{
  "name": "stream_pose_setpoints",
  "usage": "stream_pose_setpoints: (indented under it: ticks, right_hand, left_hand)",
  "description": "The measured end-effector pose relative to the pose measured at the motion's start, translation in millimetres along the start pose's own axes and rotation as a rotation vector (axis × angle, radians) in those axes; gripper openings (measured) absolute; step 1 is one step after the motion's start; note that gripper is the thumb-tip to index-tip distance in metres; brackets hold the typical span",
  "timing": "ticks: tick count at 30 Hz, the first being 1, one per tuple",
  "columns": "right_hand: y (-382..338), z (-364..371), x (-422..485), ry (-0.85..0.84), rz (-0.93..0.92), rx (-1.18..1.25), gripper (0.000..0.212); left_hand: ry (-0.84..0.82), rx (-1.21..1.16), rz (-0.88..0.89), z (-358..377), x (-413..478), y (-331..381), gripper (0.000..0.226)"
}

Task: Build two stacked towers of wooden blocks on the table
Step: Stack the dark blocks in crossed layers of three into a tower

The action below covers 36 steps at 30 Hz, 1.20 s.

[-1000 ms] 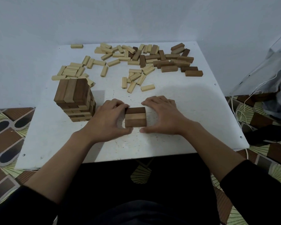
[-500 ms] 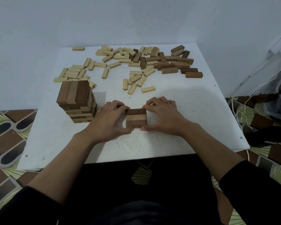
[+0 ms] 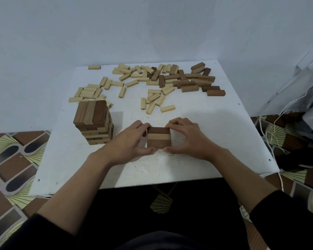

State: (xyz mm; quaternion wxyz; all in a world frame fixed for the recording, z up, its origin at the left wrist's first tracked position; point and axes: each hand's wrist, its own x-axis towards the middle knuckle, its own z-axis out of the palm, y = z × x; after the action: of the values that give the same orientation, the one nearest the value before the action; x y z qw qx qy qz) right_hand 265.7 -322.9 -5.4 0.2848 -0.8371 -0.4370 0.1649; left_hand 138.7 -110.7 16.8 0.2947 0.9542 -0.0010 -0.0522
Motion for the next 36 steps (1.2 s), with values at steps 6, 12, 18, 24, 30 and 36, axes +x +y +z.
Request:
stream_pose_setpoints:
  ticks: [6, 12, 18, 24, 30, 36]
  right_hand:
    - [-18.8, -16.9, -6.4, 0.100, -0.048, 0.203, 0.062]
    - [-51.0, -35.0, -0.7, 0.207, -0.136, 0.271, 0.064]
    - [-90.3, -47.3, 14.1, 0.195, -0.231, 0.287, 0.062]
    - [-128.9, -49.0, 40.9, 0.190, -0.315, 0.266, 0.060]
    - [-150.1, -32.2, 72.8, 0.122, -0.249, 0.099, 0.072]
    - [-163.0, -19.7, 93.4, 0.059, -0.179, -0.046, 0.072]
  left_hand:
    - [0.058, 0.062, 0.082, -32.8, -10.7, 27.5, 0.036]
    - [0.134, 0.106, 0.075, -70.6, -32.8, 47.1, 0.040]
    - [0.263, 0.161, 0.107, -108.0, -60.4, 41.8, 0.055]
    - [0.365, 0.280, 0.085, -137.6, -82.2, 15.2, 0.065]
    - [0.310, 0.303, 0.026, -155.6, -86.4, -23.7, 0.075]
    - [0.199, 0.185, -0.042, -163.0, -79.5, -55.9, 0.085]
